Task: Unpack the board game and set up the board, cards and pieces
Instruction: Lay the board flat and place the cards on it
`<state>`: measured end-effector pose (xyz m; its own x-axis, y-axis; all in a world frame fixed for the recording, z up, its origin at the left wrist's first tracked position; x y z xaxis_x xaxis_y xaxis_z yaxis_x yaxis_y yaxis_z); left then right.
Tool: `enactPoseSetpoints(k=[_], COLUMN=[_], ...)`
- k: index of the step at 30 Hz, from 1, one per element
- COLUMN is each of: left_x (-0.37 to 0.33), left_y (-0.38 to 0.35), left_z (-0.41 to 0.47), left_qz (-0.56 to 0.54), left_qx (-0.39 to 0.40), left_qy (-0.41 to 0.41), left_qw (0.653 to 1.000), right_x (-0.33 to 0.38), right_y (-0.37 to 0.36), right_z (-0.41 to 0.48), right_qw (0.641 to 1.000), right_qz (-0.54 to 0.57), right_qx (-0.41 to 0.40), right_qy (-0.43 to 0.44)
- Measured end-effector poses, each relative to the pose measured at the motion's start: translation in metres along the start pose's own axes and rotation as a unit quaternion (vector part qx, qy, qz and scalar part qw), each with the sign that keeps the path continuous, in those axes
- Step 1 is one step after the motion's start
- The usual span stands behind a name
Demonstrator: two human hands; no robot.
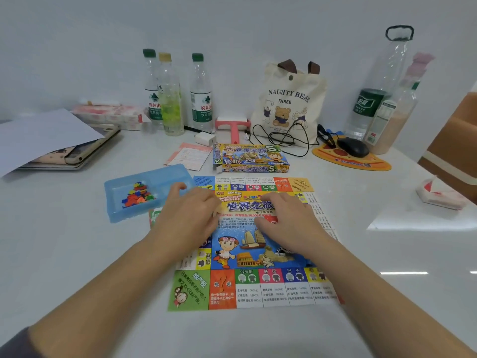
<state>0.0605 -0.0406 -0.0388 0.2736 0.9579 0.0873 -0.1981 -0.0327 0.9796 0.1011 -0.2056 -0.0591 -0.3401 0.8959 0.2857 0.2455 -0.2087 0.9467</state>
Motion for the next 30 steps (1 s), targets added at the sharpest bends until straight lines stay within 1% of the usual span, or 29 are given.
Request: enactPoseSetpoints(k=[3,5,8,10,13,19,26,30], left_x=[0.047,0.086,0.133,0.151,0.16,0.16,0.159,0.156], left_y=[0.027,0.028,0.002,-0.016,-0.03,-0.037,-0.029,-0.033], left_z=[-0.008,-0.018,-0.03,-0.034,-0.032,-0.027,-0.027,-0.024], left_qz=[-0.064,-0.083,-0.106,-0.124,-0.135,-0.117,-0.101,-0.101], left_qx=[-0.059,-0.074,-0.033,0.001,0.03,0.045,0.017,0.034], left_qy=[0.092,0.157,0.23,0.259,0.259,0.223,0.189,0.171], left_qw=[0.992,0.981,0.967,0.958,0.956,0.967,0.977,0.979], right_x=[0.003,0.006,0.009,0.009,0.009,0.008,0.008,0.008], right_y=[-0.002,-0.003,-0.005,-0.005,-0.004,-0.004,-0.003,-0.004], right_z=[0.001,0.002,0.002,0.002,0.001,0.001,0.001,0.0], right_qw=[1.0,1.0,1.0,1.0,1.0,1.0,1.0,1.0], right_qz=[-0.005,-0.009,-0.005,-0.002,0.005,0.008,0.009,0.008], right_qx=[-0.002,-0.005,-0.007,-0.009,-0.011,-0.014,-0.022,-0.022], right_qy=[-0.002,0.0,0.002,0.001,0.006,0.01,0.016,0.018])
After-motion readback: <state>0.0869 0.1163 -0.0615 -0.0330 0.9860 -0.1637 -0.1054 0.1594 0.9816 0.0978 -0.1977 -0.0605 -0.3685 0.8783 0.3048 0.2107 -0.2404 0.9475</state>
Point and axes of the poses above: each hand's wrist, its own z-axis towards the middle knuckle, its own y-axis out of the back of the hand, x = y × z, the point moved 9 cm from there along z, towards the middle knuckle, and after that the axes turned 15 degrees about x, right-handed, at the moved point
